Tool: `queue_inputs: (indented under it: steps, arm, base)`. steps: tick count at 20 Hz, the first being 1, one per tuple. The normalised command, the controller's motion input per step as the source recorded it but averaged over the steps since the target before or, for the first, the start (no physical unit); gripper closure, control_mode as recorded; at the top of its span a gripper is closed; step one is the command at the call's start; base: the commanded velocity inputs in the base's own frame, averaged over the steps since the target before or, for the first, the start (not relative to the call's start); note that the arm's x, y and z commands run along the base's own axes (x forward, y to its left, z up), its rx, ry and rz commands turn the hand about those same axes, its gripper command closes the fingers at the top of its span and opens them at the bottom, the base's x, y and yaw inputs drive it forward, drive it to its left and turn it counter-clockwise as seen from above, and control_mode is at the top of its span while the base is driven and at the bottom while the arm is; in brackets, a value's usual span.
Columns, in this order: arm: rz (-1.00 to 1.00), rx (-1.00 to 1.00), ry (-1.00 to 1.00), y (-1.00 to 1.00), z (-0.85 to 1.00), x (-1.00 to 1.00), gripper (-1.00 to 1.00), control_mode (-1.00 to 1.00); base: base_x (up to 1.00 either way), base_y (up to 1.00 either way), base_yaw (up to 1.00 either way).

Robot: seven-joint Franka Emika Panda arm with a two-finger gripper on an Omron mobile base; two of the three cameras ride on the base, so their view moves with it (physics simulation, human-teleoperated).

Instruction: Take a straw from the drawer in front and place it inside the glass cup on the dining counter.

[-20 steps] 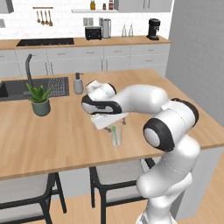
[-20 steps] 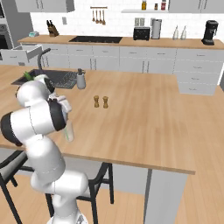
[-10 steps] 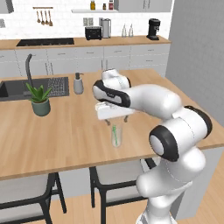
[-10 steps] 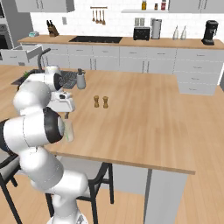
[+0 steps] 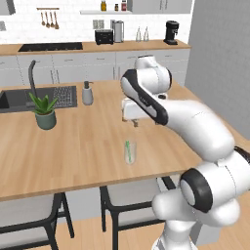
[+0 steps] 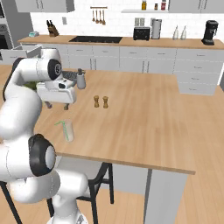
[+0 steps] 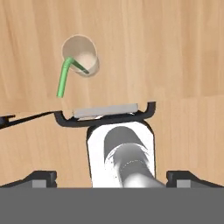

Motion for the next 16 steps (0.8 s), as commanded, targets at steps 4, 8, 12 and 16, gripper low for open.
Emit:
queue_inputs:
  steps: [4,8,12,16]
  arm:
    - [0.0,-0.03,-0.11,-0.7,0.44,-0.58,-1.0,-1.0]
    - [0.0,-0.04,-0.11,-0.82,0.13,-0.6,-1.0,-1.0]
    - [0.0,-0.01,-0.09,-0.92,0.0,-0.44,-1.0,-1.0]
    - [0.0,0.0,-0.08,-0.94,0.0,-0.23,-1.0,-1.0]
  base:
    - [0.0,0.0,0.0]
    - [0.0,0.0,0.0]
    - [0.0,0.0,0.0]
    - [0.0,0.0,0.0]
